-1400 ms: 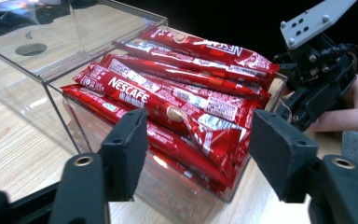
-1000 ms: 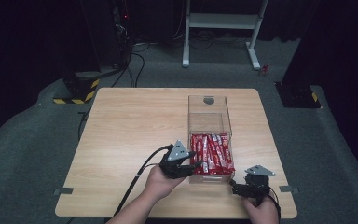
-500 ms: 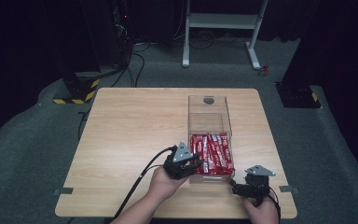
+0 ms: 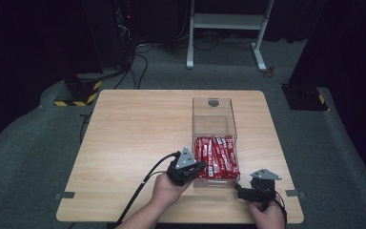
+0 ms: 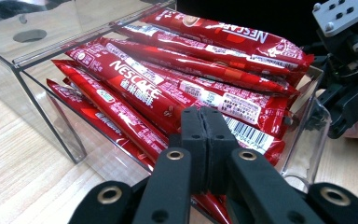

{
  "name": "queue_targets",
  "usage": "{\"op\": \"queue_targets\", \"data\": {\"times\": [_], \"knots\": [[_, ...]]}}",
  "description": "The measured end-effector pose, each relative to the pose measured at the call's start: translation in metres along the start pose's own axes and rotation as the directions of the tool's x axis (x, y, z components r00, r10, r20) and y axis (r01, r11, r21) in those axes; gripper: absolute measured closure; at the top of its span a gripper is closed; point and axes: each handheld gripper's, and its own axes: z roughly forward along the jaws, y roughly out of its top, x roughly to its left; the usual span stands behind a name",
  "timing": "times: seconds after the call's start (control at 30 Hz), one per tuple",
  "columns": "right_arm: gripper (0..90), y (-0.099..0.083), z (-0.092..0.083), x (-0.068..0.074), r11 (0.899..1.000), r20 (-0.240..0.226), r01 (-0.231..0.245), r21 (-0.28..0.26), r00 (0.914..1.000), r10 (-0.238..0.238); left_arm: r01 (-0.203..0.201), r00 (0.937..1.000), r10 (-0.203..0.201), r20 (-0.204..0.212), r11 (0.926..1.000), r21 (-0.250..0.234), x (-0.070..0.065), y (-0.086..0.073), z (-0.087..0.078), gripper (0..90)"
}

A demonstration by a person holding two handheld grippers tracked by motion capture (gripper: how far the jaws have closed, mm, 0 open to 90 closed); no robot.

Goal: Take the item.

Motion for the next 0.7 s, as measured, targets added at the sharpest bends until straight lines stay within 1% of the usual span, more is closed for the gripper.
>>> {"op": "queue_targets", "data": {"times": [0.27,0.47,0.7], "knots": [[9.7,0.000,0.000,0.000,1.000,0.000,0.000,0.000,1.0000,0.000,0.030,0.9993,-0.029,0.025,0.9994,-0.019,-0.001,-0.003,-0.005,89.7],[9.7,0.000,0.000,0.000,1.000,0.000,0.000,0.000,1.0000,0.000,0.037,0.9987,-0.036,0.035,0.9987,-0.036,-0.003,-0.002,-0.008,89.8],[9.7,0.000,0.000,0.000,1.000,0.000,0.000,0.000,1.0000,0.000,0.043,0.9985,-0.040,0.037,0.9972,-0.061,-0.002,-0.001,-0.011,89.9]]}}
